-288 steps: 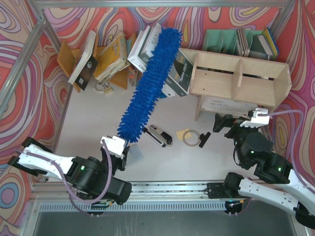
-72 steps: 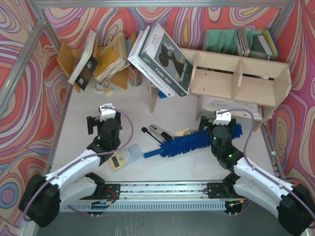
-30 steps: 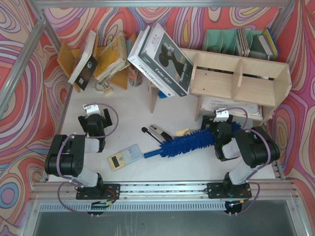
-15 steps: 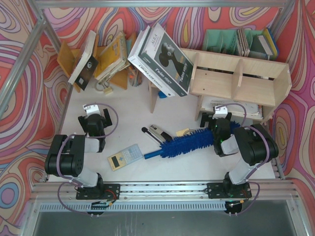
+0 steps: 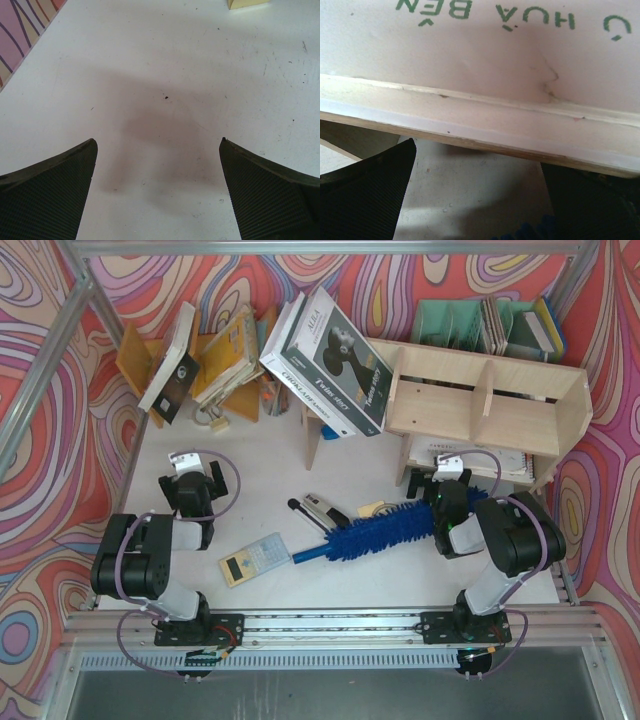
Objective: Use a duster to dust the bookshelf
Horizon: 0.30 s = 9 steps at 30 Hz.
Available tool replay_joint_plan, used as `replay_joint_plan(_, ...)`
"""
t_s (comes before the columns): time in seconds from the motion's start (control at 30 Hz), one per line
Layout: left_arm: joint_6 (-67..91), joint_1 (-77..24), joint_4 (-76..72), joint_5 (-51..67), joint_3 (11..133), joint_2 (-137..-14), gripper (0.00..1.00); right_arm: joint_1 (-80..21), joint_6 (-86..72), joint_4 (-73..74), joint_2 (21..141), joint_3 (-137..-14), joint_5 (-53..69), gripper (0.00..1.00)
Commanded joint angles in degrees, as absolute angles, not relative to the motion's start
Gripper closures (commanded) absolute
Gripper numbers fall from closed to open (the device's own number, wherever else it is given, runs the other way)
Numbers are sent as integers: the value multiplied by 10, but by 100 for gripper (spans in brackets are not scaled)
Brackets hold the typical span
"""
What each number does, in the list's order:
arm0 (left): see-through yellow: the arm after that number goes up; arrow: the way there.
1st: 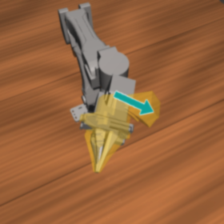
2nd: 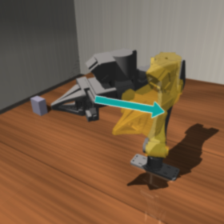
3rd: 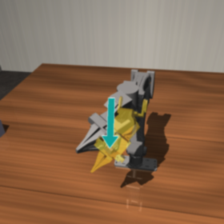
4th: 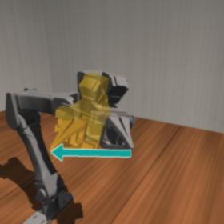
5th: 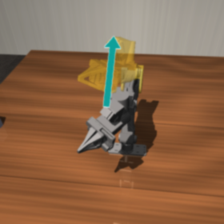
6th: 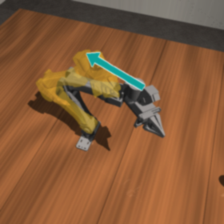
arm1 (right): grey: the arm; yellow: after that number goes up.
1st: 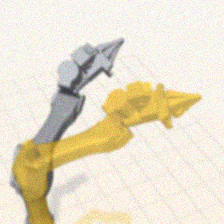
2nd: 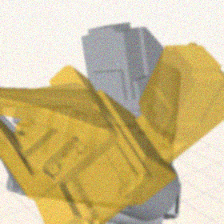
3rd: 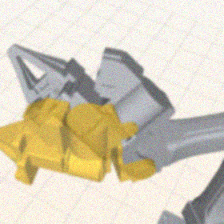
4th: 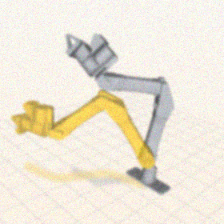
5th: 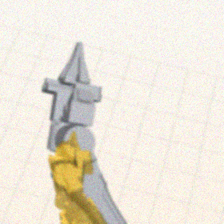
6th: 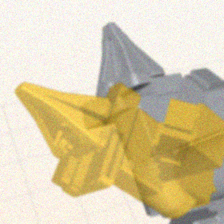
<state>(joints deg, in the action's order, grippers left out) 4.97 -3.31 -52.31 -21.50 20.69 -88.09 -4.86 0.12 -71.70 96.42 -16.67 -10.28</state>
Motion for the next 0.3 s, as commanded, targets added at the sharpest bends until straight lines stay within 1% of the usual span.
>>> replay_joint_plan(0.0,57,-29,-524,-222,210,-878,2,-41,5,-725,966,-187,-105,1)
replay_joint_plan(0.27,58,-29,-524,-222,210,-878,2,-40,2,-722,966,-187,-103,1)
